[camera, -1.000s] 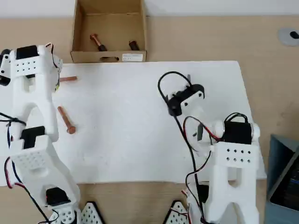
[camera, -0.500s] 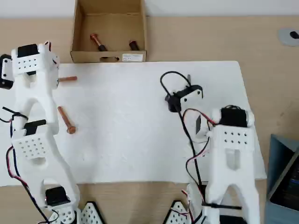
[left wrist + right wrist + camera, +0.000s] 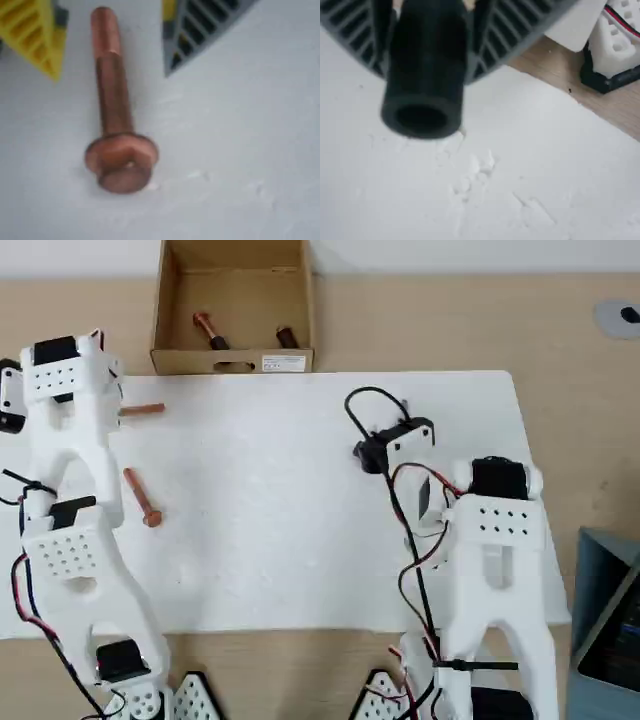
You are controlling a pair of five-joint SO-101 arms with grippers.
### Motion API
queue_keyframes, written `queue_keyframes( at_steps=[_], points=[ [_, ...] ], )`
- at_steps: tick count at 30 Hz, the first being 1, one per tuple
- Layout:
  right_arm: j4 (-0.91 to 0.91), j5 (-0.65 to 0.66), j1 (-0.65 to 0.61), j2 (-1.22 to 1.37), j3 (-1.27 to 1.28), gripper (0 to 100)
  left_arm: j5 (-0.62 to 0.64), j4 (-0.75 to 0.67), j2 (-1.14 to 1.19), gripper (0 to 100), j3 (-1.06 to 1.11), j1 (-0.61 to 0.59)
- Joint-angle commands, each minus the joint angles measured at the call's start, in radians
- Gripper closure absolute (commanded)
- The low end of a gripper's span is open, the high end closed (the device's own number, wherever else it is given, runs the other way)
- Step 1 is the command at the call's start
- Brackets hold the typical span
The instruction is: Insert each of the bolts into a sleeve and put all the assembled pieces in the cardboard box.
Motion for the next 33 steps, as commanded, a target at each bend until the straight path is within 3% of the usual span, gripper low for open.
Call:
queue_keyframes(
  at_steps=[1, 13, 29, 33],
  points=[
    [-0.009, -0.009, 0.013, 0.002, -0.061, 98.8, 0.002, -0.072, -0.015, 85, 0.018, -0.018],
    [-0.006, -0.009, 0.012, 0.002, -0.061, 98.8, -0.002, -0.117, 0.001, 85, 0.063, -0.018],
    [0.008, -0.009, 0.008, -0.002, -0.062, 98.8, -0.035, -0.109, 0.232, 85, -0.100, -0.021],
    [0.008, -0.009, 0.008, -0.002, -0.062, 98.8, -0.035, -0.109, 0.245, 93, -0.100, -0.025]
  ],
)
